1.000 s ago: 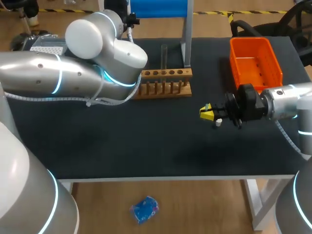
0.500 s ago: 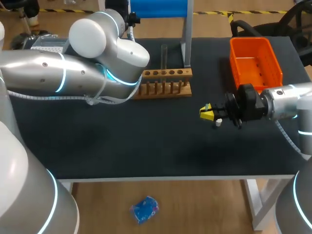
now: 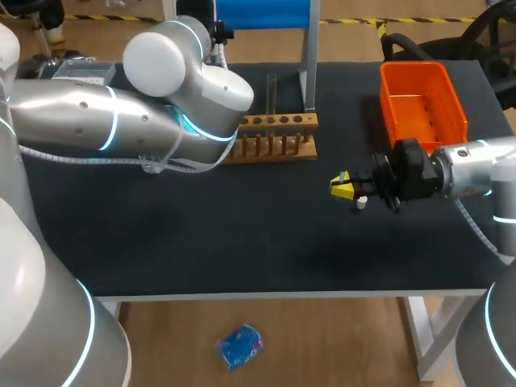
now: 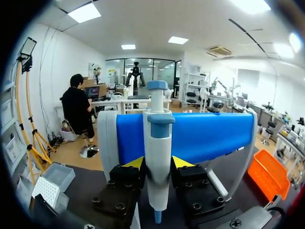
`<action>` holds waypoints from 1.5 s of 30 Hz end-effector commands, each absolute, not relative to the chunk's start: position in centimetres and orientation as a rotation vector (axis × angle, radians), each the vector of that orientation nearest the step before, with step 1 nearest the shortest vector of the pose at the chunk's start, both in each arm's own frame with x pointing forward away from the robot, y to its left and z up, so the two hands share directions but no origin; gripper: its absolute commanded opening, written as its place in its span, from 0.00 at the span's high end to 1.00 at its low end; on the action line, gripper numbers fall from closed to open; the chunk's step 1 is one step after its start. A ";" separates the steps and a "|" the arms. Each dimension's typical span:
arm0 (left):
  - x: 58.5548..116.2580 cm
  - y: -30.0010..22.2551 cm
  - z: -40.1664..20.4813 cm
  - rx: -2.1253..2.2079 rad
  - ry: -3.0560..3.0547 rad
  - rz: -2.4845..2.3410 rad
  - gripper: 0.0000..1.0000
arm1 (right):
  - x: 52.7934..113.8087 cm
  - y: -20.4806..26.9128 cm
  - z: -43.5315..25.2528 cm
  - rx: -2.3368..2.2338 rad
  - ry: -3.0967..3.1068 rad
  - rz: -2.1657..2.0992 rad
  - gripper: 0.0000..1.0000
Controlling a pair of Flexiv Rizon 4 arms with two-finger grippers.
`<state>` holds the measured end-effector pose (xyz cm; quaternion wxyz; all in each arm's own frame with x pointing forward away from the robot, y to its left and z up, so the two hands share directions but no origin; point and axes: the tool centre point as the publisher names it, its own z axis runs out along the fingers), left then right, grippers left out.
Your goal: Invert the test tube, pick up the pipette, mount the tip to pipette, aspirate from beaker and dispense into the tube, eject the tip, return the pipette, and cap with the stopper.
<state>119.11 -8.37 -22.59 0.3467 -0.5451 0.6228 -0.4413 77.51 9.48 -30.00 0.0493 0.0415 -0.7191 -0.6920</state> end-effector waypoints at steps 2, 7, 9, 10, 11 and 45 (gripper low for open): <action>119.5 -8.7 -23.0 -1.420 1.596 -1.143 0.84 | 77.5 9.4 -30.0 0.129 -2.191 -2.107 1.00; 119.2 -8.5 -22.9 -1.434 1.584 -1.135 1.00 | 77.5 9.4 -30.0 0.129 -2.191 -2.107 1.00; 119.0 -8.4 -22.7 -1.436 1.581 -1.136 1.00 | 77.5 9.4 -30.0 0.129 -2.191 -2.107 1.00; 119.0 -8.4 -22.6 -1.438 1.577 -1.132 1.00 | 77.5 9.4 -30.0 0.129 -2.191 -2.107 1.00; 118.9 -8.3 -22.5 -1.437 1.576 -1.131 1.00 | 77.5 9.4 -30.0 0.129 -2.191 -2.107 1.00; 115.6 -8.4 -15.4 -1.306 1.593 -1.163 1.00 | 77.5 9.4 -30.0 0.129 -2.191 -2.107 1.00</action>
